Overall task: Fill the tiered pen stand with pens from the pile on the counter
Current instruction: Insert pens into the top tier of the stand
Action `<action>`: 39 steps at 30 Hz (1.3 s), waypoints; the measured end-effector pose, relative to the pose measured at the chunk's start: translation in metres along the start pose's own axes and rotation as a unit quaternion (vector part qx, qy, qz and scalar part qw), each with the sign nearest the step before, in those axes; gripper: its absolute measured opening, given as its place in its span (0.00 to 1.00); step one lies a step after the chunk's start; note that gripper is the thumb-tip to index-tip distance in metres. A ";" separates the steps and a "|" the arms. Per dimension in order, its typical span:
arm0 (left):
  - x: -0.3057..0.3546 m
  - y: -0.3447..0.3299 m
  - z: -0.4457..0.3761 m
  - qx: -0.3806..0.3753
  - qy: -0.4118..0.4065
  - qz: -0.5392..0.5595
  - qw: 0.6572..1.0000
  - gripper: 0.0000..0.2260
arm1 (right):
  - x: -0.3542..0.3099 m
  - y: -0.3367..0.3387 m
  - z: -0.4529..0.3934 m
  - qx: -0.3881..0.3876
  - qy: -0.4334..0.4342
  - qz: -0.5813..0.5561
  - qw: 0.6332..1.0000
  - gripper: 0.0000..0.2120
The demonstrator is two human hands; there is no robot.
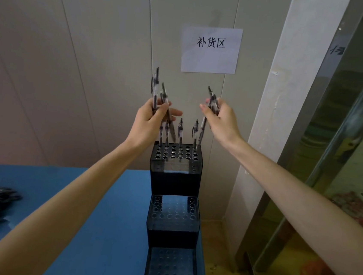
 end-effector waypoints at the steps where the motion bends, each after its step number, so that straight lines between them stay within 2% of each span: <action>1: 0.000 0.001 -0.002 0.002 -0.010 -0.020 1.000 0.11 | -0.004 -0.001 -0.001 0.005 0.004 0.004 1.000 0.12; 6: -0.010 0.002 -0.020 0.017 -0.018 -0.091 0.996 0.11 | -0.015 -0.004 -0.013 0.037 0.024 -0.035 0.998 0.04; 9: -0.019 0.001 -0.029 0.027 -0.003 -0.119 0.992 0.10 | -0.020 -0.005 -0.019 0.021 0.030 -0.020 0.999 0.04; 14: -0.033 0.000 -0.028 0.031 0.028 -0.119 0.992 0.09 | -0.005 -0.011 -0.020 -0.019 0.017 0.031 0.999 0.04; 18: -0.046 -0.003 -0.020 0.009 0.002 -0.150 0.989 0.11 | 0.002 -0.012 -0.020 -0.022 0.023 0.028 0.999 0.03; 23: -0.050 -0.007 -0.015 0.011 0.011 -0.111 0.994 0.06 | 0.004 -0.011 -0.018 -0.036 0.031 0.021 0.999 0.02; 26: -0.051 -0.010 -0.013 0.022 0.025 -0.063 0.997 0.07 | 0.008 -0.016 -0.013 -0.056 0.035 0.042 0.997 0.04; 29: -0.053 -0.011 -0.012 0.021 0.026 -0.065 0.997 0.10 | 0.009 -0.022 -0.010 -0.072 0.053 0.092 0.992 0.08; 33: -0.060 -0.005 -0.012 0.008 -0.001 -0.131 0.991 0.10 | 0.011 -0.032 -0.006 -0.127 0.084 0.177 0.972 0.14; 39: -0.059 0.005 -0.013 -0.020 -0.052 -0.221 0.974 0.08 | 0.017 -0.036 -0.005 -0.113 0.100 0.217 0.964 0.19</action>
Point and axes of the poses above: each hand's wrist, its own z-axis away from the middle knuckle, its own y-axis out of the back of the hand, x = y × z, the point moved 3 cm from there along -z, towards the middle knuckle, and after that the axes turned 9 degrees about z, right-handed, at the moved point
